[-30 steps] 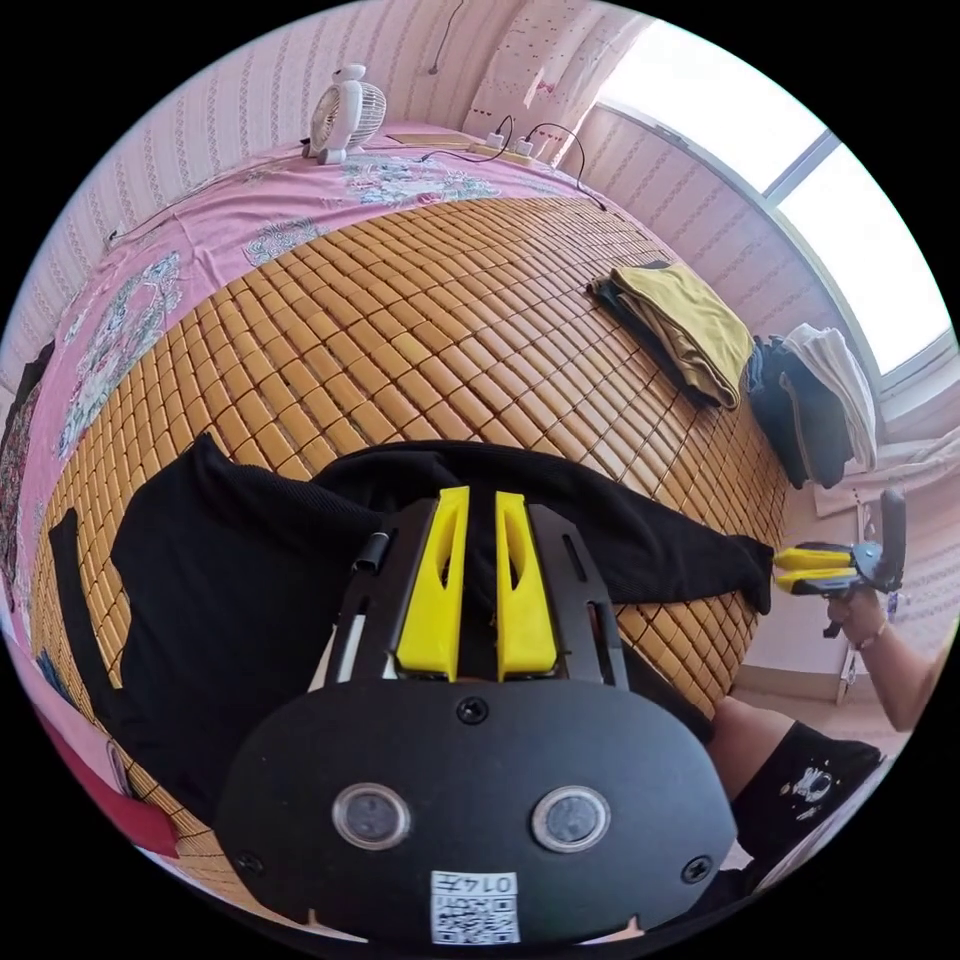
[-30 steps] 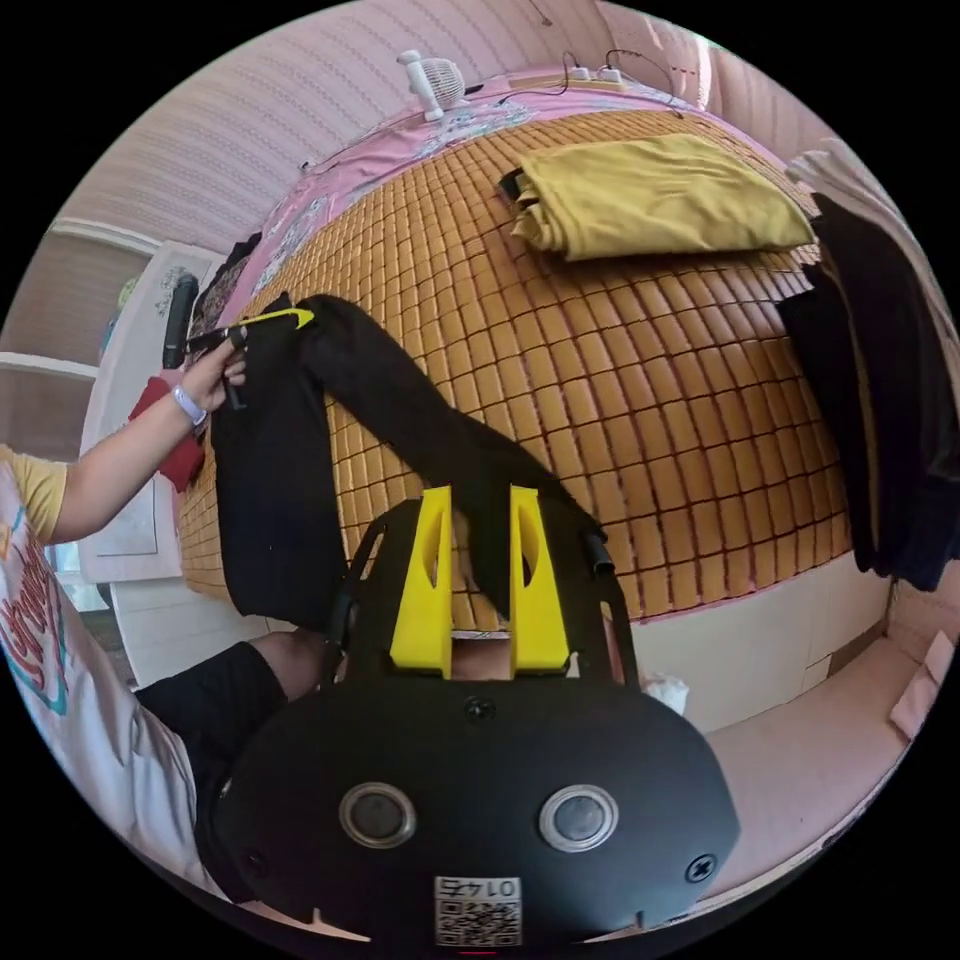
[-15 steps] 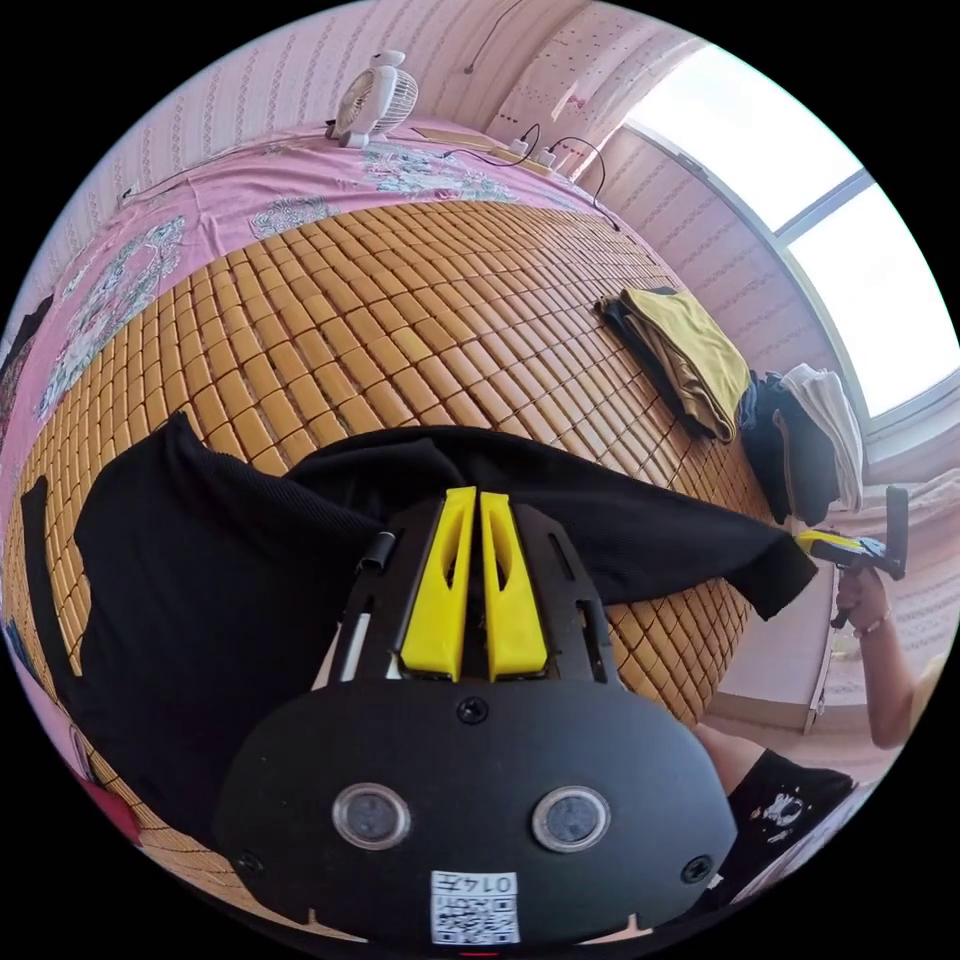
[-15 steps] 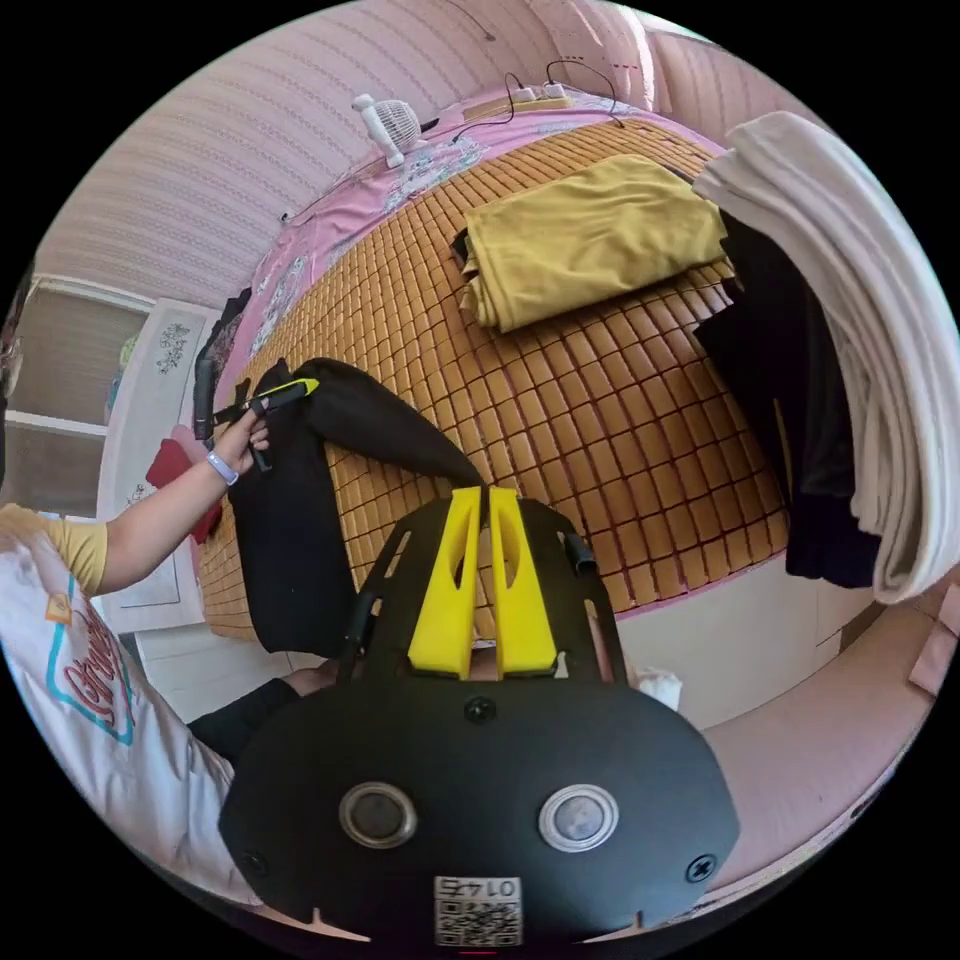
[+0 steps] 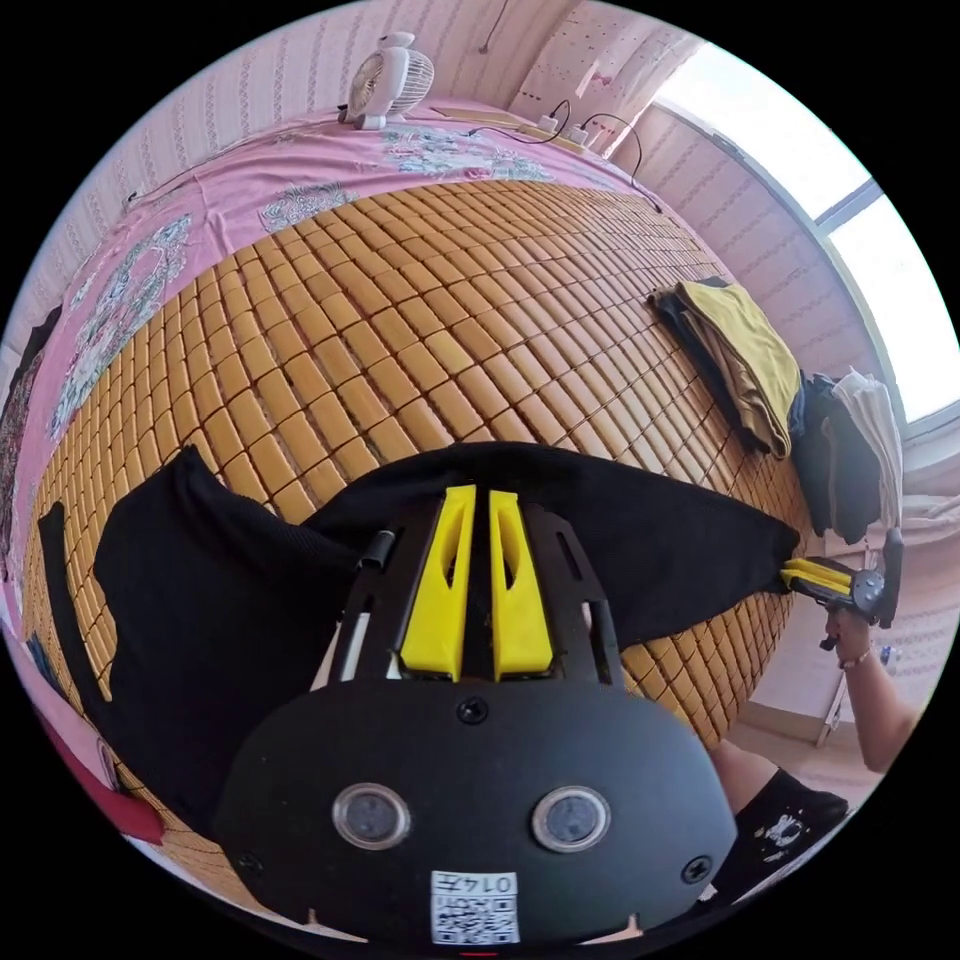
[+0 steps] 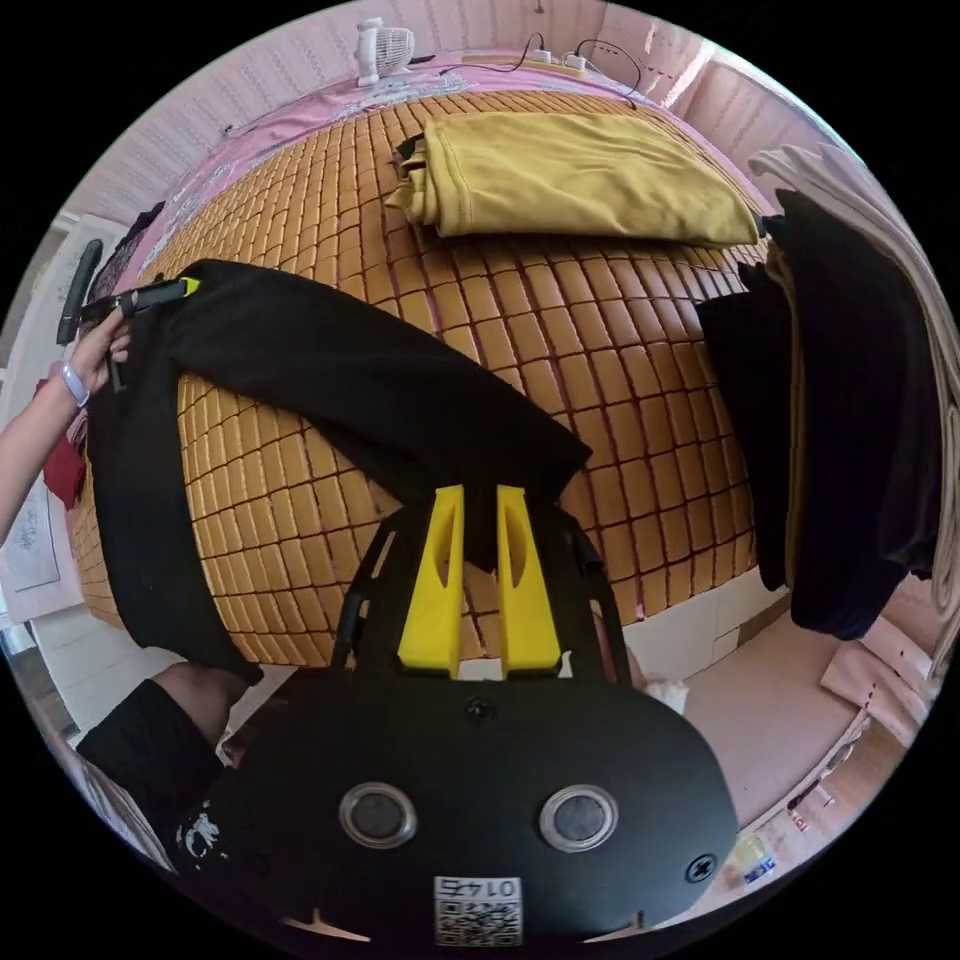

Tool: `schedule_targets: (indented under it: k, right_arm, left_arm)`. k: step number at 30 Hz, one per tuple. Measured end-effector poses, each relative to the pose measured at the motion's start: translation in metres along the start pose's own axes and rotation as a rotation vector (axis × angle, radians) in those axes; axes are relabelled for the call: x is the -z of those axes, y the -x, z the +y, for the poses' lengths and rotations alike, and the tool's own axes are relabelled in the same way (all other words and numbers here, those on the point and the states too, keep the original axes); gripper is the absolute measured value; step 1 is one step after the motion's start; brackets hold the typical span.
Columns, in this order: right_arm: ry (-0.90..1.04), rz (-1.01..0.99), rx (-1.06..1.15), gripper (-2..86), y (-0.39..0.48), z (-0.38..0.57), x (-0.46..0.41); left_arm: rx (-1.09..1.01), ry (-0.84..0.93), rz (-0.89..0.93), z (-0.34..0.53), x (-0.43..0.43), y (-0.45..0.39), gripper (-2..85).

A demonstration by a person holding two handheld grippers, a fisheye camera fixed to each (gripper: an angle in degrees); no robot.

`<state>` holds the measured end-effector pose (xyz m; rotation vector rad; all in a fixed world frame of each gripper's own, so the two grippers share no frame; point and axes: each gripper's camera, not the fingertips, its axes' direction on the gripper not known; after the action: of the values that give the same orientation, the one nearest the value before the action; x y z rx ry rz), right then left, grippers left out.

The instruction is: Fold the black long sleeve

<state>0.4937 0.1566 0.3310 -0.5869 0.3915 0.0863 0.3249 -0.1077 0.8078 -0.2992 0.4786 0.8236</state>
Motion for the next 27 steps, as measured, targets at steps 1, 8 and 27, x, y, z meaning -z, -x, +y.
schedule_targets:
  k: [1,8,27]
  right_arm:
    - [0.011,0.064,0.057,4.3,0.004,0.001,0.001]
    - [-0.037,0.066,0.018,6.2,0.004,0.016,0.020]
    - [-0.077,-0.115,-0.019,6.4,-0.004,0.045,0.037]
  left_arm:
    - [0.007,0.013,0.013,-0.003,-0.002,0.001,0.1]
    - [-0.020,0.031,-0.015,-0.010,-0.005,-0.009,-0.9]
    - [0.010,0.059,0.020,-0.005,0.010,-0.015,-1.0]
